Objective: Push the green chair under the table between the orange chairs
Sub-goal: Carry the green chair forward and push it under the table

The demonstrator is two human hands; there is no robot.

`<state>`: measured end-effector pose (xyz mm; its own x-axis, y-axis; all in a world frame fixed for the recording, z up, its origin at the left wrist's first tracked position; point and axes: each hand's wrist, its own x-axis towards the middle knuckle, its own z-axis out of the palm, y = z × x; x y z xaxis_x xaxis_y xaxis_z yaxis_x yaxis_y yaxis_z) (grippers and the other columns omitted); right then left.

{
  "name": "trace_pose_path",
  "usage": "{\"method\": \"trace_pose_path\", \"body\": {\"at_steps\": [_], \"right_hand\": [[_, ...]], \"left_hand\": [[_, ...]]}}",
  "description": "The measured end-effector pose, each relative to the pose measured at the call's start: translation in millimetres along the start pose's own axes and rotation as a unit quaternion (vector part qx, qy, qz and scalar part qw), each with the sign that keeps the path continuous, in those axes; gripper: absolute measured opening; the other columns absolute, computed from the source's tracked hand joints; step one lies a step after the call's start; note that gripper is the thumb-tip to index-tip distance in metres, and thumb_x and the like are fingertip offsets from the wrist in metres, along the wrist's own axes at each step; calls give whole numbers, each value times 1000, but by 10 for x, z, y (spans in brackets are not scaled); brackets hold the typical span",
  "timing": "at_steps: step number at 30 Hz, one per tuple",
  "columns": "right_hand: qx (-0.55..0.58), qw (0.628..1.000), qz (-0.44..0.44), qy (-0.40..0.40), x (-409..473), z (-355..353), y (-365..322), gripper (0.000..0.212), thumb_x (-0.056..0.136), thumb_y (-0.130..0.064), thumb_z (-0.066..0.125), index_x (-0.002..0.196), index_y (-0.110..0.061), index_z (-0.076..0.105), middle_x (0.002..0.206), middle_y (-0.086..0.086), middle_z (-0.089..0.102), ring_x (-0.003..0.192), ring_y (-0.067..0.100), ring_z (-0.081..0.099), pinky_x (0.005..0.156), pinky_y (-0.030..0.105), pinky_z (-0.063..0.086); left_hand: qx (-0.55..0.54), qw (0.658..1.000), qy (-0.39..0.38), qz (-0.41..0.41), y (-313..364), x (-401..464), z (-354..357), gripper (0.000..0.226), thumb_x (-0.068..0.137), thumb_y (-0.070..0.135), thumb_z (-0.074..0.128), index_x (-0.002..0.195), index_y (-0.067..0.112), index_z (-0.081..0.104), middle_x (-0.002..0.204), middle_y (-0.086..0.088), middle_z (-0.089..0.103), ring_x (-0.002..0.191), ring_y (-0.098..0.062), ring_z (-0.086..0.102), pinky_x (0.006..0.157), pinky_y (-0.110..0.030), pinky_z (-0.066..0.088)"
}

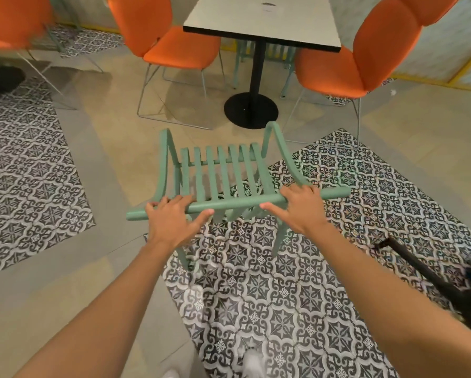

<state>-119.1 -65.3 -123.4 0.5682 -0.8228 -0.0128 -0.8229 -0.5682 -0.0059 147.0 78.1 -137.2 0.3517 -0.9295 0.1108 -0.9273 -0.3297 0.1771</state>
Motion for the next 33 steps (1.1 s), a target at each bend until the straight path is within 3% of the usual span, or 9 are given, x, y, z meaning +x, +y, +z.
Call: {"method": "trace_pose_path", "body": {"at_steps": [4,10,15,17,20,25,33], "right_hand": [[0,999,39,16,-80,43,-491,88,78,-87,7,102,-22,63,97,3,68,97,25,62,100,47,41],[6,995,90,32,-184,40,-1140,89,78,-87,7,101,-21,63,99,4,68,96,27,61,99,49,40],[7,992,117,43,-233,73,-1498,85,79,-87,12,103,-22,63,98,3,69,93,26,60,95,46,41],[19,992,114,56,-248,65,-1521,86,79,-87,13,100,-22,65,93,2,70,89,24,60,89,43,42],[9,994,104,29,-243,47,-1446,90,77,-89,11,110,-24,64,98,0,71,94,22,62,92,43,43],[-3,991,133,4,-175,60,-1313,97,68,-96,9,103,-26,67,82,-4,68,94,22,63,97,44,41],[-7,988,139,62,87,104,-1265,93,72,-93,15,102,-24,69,90,2,72,94,27,63,90,47,42]], "left_hand": [[1,999,-5,38,-484,46,-91,72,78,85,20,102,33,64,90,6,68,87,-18,52,77,-38,28],[-8,996,-28,82,-1076,134,-238,68,76,86,18,87,34,61,84,10,65,82,-16,52,80,-40,33],[8,992,-49,114,-1396,162,-309,73,78,84,14,95,32,61,92,7,67,87,-18,54,83,-42,36],[29,991,-43,122,-1424,145,-315,77,80,82,14,104,28,63,97,2,69,92,-21,58,86,-44,38],[69,989,-33,130,-1385,121,-309,80,84,78,11,110,23,63,101,-3,70,95,-23,60,88,-44,39],[59,987,-25,150,-1390,209,-273,79,85,78,12,102,21,63,91,-4,70,88,-23,62,83,-42,43],[69,984,-5,165,-1384,568,-224,71,86,78,17,90,21,61,80,-1,68,78,-23,60,75,-41,42]]}}
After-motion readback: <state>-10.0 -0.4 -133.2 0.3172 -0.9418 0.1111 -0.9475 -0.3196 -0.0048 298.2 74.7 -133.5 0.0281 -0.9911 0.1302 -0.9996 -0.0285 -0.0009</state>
